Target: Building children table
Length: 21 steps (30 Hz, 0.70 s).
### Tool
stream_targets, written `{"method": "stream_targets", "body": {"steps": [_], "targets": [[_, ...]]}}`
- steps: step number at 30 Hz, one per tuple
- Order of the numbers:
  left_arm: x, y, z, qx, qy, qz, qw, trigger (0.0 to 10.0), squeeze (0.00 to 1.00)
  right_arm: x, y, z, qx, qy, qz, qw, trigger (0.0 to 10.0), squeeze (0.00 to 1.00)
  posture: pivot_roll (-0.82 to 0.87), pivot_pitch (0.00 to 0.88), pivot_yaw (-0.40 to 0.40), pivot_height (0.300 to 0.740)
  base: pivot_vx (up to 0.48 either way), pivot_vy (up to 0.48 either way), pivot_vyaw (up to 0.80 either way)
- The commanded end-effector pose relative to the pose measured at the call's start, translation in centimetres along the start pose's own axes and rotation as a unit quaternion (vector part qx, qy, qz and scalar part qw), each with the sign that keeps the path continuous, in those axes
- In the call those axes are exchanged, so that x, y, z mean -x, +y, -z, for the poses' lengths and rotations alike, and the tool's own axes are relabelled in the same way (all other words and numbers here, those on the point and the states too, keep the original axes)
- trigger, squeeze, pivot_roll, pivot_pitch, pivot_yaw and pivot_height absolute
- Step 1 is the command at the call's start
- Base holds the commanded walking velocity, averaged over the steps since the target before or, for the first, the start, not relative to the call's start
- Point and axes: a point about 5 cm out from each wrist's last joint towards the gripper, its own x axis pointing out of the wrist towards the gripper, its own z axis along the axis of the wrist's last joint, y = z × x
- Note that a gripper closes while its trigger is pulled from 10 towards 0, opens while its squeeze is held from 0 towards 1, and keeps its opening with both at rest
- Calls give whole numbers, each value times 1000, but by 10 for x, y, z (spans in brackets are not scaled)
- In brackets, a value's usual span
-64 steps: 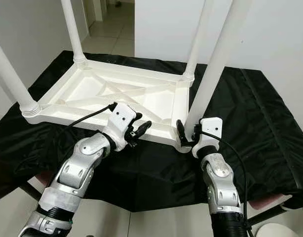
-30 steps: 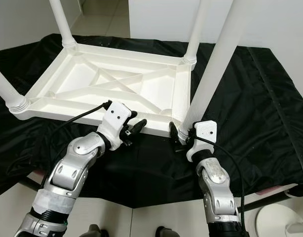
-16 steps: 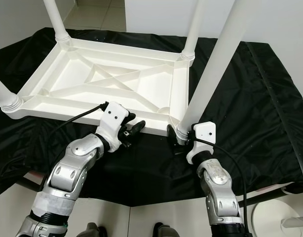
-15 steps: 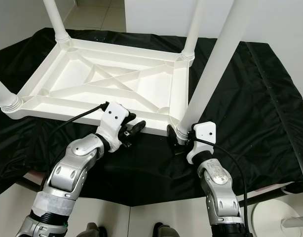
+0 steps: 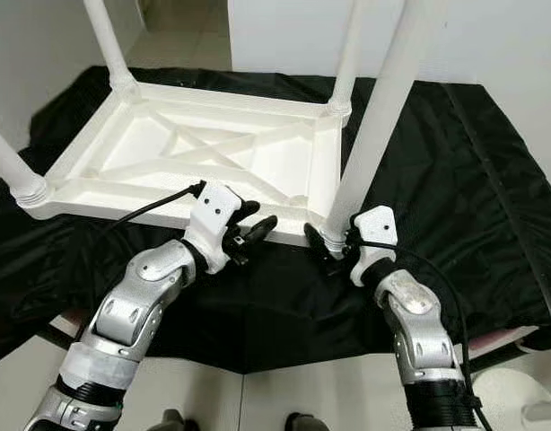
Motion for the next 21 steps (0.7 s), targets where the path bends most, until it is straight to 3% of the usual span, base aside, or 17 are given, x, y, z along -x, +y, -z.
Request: {"method": "stream_targets", "body": {"steps": [1, 6, 17, 18, 19, 20, 21], "targets": [[1, -14, -6, -3, -11, 132, 991, 10000, 0, -3, -1, -1, -10, 0, -15, 1000, 10000, 0, -24, 27, 48, 740, 0, 0, 0], [4, -15, -8, -10, -11, 171, 985, 10000, 0, -11, -3, -3, 3, 4, -55, 998, 10000, 0, -13, 16, 52, 740, 0, 0, 0], [4, -12, -8, -22, -15, 169, 985, 10000, 0, -31, -7, 5, 29, 27, -87, 995, 10000, 0, 8, 0, 25, 740, 0, 0, 0], [3, -12, -7, -20, -16, 164, 986, 10000, 0, -33, -9, 10, 31, 40, -79, 996, 4510, 0, 2, 0, 35, 740, 0, 0, 0], [3, -12, -7, -20, -16, 164, 986, 10000, 0, -33, -9, 10, 31, 40, -79, 996, 4510, 0, 2, 0, 35, 740, 0, 0, 0], [1, -15, -6, -17, -16, 161, 987, 10000, 0, -33, -9, 16, 27, 51, -70, 996, 0, 0, 17, 0, 22, 740, 0, 0, 0], [1, -15, -6, -17, -16, 161, 987, 10000, 0, -33, -9, 16, 27, 51, -70, 996, 0, 0, 17, 0, 22, 740, 0, 0, 0]]}}
